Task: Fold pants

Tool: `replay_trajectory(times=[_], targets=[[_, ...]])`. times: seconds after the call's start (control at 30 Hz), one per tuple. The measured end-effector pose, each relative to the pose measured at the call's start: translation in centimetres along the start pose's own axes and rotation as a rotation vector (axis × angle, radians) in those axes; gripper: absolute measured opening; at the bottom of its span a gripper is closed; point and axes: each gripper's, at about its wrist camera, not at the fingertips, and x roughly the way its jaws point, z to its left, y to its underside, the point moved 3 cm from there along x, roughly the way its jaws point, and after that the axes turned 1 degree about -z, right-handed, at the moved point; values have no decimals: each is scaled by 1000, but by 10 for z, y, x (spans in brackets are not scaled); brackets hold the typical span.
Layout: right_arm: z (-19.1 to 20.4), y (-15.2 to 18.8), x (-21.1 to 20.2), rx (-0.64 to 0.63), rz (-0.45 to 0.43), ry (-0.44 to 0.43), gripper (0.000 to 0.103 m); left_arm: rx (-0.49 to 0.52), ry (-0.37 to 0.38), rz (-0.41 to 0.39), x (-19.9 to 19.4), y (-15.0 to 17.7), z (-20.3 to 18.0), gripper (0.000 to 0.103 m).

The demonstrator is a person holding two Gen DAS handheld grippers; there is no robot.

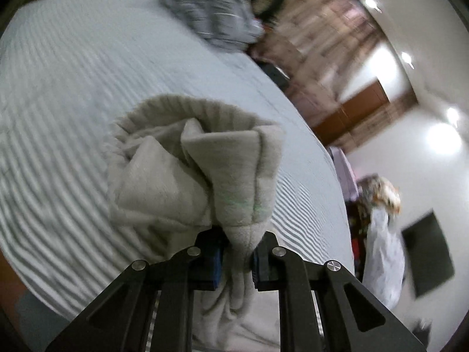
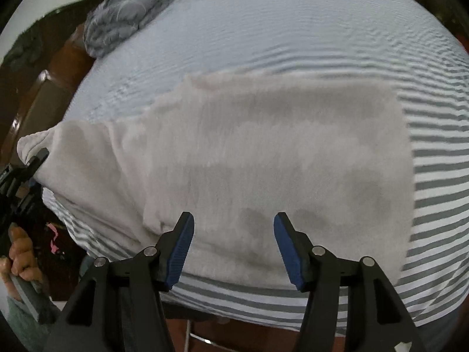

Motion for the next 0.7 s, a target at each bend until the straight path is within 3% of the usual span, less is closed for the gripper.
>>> replay_trajectory(times=[0.13,0.37,0.47,0.57,0.7], targets=[[-33,-16,-34,60,-73,2,55,155,36,36,13,16,-62,15],[-110,-12,-67,217,-130,-3,57,446,126,206,63,103,-167,15],[-139,-5,-64,300,-126,-35,57,541,138,302,87,150,-187,15],[-163,2,-55,370,-110,-68,57,651,85,404,115,205,-187,15],[-175,5,-45,374,-101,-86,57,783,39,387,123,236,-181,16]])
